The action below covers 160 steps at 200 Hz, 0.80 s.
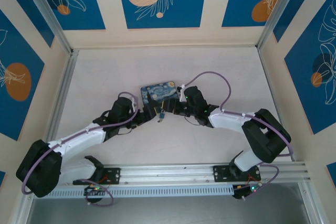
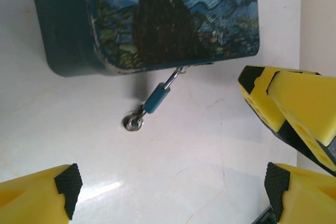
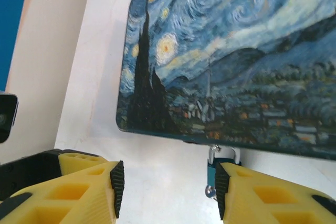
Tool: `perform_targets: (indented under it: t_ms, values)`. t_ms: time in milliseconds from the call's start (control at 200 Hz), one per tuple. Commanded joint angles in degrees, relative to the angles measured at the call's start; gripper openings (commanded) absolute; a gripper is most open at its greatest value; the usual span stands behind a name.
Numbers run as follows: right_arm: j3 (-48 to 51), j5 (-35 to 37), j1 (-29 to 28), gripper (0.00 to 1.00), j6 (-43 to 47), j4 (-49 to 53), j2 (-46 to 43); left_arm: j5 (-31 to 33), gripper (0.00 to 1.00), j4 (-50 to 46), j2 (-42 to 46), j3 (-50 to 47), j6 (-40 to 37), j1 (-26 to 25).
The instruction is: Unlock a padlock with a key
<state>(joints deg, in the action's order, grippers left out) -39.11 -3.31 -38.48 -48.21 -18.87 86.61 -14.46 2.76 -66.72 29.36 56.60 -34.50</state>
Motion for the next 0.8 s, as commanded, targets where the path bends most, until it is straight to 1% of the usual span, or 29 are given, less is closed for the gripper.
perform_targets:
  t_ms: [0, 115, 190, 300, 355, 550, 795]
  values:
    - [4.47, -0.54, 0.13, 0.5, 0.3, 0.03, -2.78, -2.18, 0.89, 3.27, -1.4, -1.01, -1.05, 0.5]
    - [8.0, -0.03, 0.98, 0.49, -1.63, -0.64, -5.45, -3.13, 0.85, 2.37, -4.44, 1.23, -6.31, -0.16]
    - [9.34, 0.06, 1.3, 0.49, -2.06, -0.01, -6.89, -3.24, 0.78, 1.6, -7.32, 3.26, -10.32, -0.96]
    - [10.88, 0.32, 1.82, 0.49, -2.42, 0.74, -8.91, -3.06, 0.67, 2.8, -12.23, 5.8, -13.95, -1.95]
    - [11.77, 0.52, 2.24, 0.49, -2.75, 0.9, -10.05, -2.51, 0.64, 3.6, -14.56, 7.09, -15.56, -2.45]
    - [14.18, 0.46, 3.54, 0.49, -3.42, 1.3, -13.26, -0.14, 0.62, 5.83, -22.1, 10.86, -18.75, -3.9]
    - [15.36, 0.05, 4.46, 0.49, -3.56, 1.41, -14.32, 2.49, 0.58, 10.41, -28.07, 12.33, -18.54, -5.26]
